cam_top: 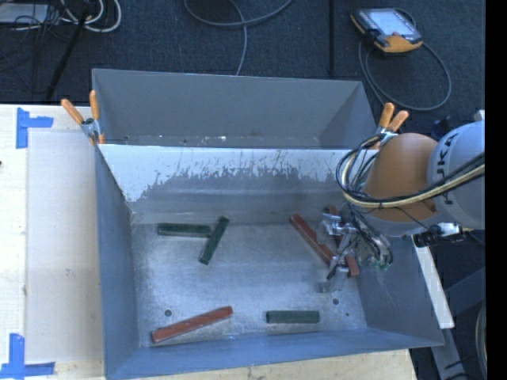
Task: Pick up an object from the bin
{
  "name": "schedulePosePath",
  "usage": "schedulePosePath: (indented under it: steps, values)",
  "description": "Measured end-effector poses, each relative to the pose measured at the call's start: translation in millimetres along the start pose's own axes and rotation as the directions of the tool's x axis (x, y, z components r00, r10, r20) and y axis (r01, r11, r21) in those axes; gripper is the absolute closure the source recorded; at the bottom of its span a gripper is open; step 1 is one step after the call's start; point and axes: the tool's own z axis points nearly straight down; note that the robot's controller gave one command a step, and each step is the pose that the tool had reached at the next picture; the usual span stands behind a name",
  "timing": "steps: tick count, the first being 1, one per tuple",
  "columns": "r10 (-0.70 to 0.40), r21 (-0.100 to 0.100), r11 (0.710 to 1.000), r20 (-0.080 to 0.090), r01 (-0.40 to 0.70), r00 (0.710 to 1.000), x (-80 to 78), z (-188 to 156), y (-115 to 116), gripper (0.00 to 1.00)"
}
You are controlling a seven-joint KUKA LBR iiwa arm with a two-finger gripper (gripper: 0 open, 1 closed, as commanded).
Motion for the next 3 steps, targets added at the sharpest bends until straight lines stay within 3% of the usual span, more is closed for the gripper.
schedulePosePath:
  steps: [1,2,3]
  values:
    - [0.000,0.000,1.000,0.000,0.000,1.000,0.0,0.0,0.0,0.00]
    - [0.066,-0.001,0.998,-0.002,-0.066,0.998,-24.8,0.4,-8.7,0.00]
    - [0.265,-0.006,0.964,-0.010,-0.265,0.964,-20.4,-10.3,-27.9,1.00]
